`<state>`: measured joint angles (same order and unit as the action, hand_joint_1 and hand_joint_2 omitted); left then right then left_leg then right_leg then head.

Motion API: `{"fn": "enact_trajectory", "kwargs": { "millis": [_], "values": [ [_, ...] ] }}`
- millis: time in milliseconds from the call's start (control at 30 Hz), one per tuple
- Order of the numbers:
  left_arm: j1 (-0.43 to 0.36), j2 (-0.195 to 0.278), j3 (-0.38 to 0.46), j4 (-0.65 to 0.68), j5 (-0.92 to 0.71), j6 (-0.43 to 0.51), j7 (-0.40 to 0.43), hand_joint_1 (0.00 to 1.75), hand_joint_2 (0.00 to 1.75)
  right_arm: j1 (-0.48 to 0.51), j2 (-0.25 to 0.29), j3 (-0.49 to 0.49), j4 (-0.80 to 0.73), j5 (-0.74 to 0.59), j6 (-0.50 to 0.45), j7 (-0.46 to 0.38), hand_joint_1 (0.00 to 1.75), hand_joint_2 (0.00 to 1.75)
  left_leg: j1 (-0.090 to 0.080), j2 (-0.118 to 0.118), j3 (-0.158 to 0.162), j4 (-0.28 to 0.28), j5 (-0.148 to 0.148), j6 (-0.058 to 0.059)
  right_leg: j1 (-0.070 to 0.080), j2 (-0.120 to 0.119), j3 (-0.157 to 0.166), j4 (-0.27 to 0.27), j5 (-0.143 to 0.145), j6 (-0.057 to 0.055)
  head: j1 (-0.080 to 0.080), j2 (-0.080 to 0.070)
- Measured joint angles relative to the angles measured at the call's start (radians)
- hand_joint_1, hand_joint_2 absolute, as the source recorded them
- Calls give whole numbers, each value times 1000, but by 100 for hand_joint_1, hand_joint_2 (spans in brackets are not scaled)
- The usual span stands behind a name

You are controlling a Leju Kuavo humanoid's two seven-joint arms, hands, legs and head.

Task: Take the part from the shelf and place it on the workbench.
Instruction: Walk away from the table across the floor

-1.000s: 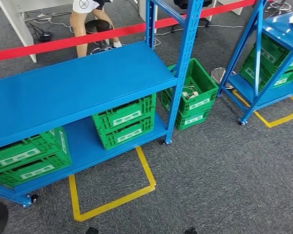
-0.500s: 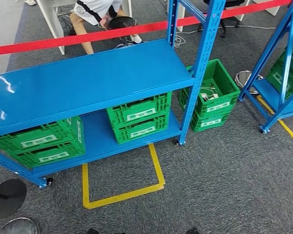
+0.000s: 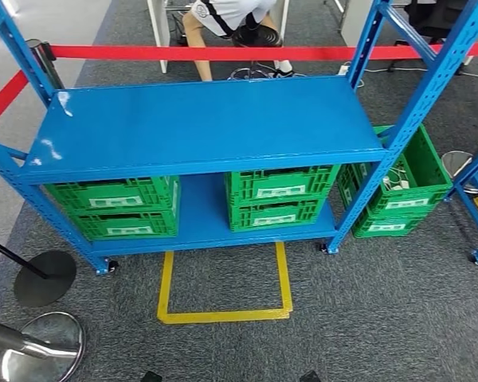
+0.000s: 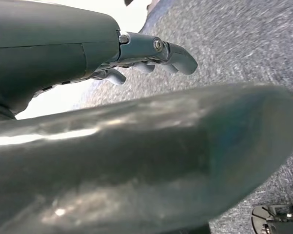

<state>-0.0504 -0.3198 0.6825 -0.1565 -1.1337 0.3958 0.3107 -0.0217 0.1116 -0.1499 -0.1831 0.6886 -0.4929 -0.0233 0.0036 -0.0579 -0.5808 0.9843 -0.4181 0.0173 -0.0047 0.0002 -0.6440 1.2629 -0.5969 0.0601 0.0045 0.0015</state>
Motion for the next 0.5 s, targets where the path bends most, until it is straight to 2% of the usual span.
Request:
{"fn": "enact_trajectory", "kwargs": {
  "millis": [33,67,100,133,167,233,267,300,367,400,433,467,500],
  "values": [
    [0,0,0,0,0,0,0,0,0,0,0,0,0,0,0,0,0,0,1,-16,0,1,1,-3,-3,11,29,-66,39,1,0,0],
    [0,0,0,0,0,-1,0,0,0,0,0,0,0,0,0,0,0,0,2,-30,0,3,2,-8,-8,35,62,-138,71,2,0,0],
    [-1,0,0,0,0,-1,0,0,0,0,0,0,0,0,0,0,0,0,2,-44,-3,6,3,-13,-12,60,88,-196,91,1,0,0],
    [-1,0,0,0,0,-1,0,0,0,0,0,0,0,0,0,0,0,0,2,-55,-7,8,5,-19,-15,78,103,-231,100,-1,1,0],
    [0,0,0,-1,0,-2,0,0,0,0,0,0,0,0,1,0,0,0,2,-66,-11,8,8,-26,-15,87,109,-242,98,-6,1,0],
    [2,1,0,-1,0,-3,1,0,0,-1,0,0,0,0,1,0,0,0,6,-78,-20,6,14,-39,-13,65,111,-243,102,-22,1,0],
    [2,1,0,-1,0,-4,1,0,0,-2,0,0,0,0,1,0,0,0,5,-63,-26,13,9,-44,-13,54,112,-243,105,-30,-2,0],
    [2,2,0,-1,0,-5,2,0,0,-3,0,0,0,1,1,-1,0,0,3,-37,-39,37,-7,-49,-14,41,112,-245,108,-37,-5,0],
    [1,2,0,-2,-1,-5,2,0,0,-1,0,0,0,2,0,-2,0,0,0,25,-90,145,-69,-55,-11,14,112,-246,109,-44,-13,0],
    [1,2,0,-2,-1,-5,2,0,0,1,0,0,0,2,0,-5,0,0,0,38,-123,215,-101,-57,-9,0,111,-246,108,-46,-14,0],
    [1,2,0,-2,-2,-4,2,0,0,4,0,0,0,1,-1,-9,0,0,1,44,-148,269,-119,-58,-8,-13,111,-246,107,-47,-14,0],
    [1,2,0,-2,-4,-3,3,0,0,4,0,0,0,-1,-1,-13,0,0,1,46,-158,292,-120,-57,-6,-24,111,-246,107,-48,-14,0],
    [1,2,0,-2,-6,-1,4,0,0,3,0,-1,0,-3,-1,-16,0,0,1,46,-146,276,-101,-56,-6,-32,111,-246,106,-48,-14,0]
  ]
}}
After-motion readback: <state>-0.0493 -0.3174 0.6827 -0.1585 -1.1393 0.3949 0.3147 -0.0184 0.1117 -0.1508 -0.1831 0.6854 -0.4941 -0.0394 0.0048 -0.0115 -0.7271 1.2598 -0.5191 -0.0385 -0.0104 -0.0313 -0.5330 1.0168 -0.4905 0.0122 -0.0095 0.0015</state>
